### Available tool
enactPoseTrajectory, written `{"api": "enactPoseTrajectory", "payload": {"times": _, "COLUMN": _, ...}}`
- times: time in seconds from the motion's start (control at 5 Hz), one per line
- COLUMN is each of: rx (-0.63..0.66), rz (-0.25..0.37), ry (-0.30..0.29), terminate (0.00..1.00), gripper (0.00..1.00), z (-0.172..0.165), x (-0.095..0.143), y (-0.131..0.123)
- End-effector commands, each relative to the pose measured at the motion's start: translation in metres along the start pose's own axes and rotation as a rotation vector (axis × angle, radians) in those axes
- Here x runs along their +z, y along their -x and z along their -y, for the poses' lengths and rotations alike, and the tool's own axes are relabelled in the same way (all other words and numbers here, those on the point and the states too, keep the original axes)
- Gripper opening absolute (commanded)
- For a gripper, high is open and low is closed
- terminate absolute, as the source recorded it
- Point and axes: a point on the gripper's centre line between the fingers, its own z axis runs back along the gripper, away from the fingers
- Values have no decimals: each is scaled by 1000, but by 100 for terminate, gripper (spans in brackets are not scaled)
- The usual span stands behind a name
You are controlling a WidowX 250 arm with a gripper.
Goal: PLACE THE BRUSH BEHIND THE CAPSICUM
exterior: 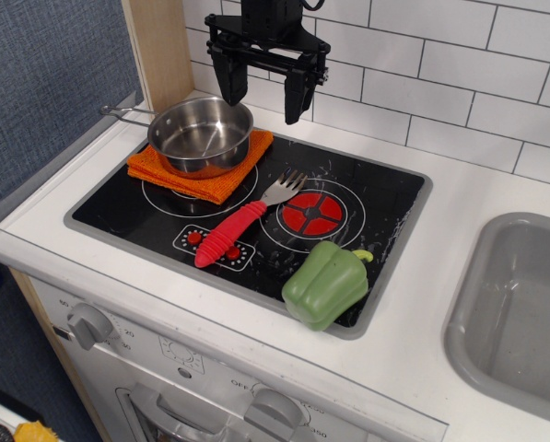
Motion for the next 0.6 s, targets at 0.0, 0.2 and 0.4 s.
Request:
{"api": "enactPoseTrajectory", "payload": {"times": 0.0, "rx": 0, "rz": 0, "ry": 0, "terminate": 0, "gripper": 100, "z": 0, "x": 0, "y": 0}}
{"api": "enactPoseTrajectory", "payload": {"times": 0.2, "rx": -31, "rz": 6, "ry": 32, "terminate": 0, "gripper": 100, "z": 2, "x": 1, "y": 37}}
{"api": "enactPoseTrajectory", "payload": {"times": 0.4, "rx": -59, "rz": -15, "ry": 49, "terminate": 0, "gripper": 100, "z": 4, "x": -9, "y": 59}}
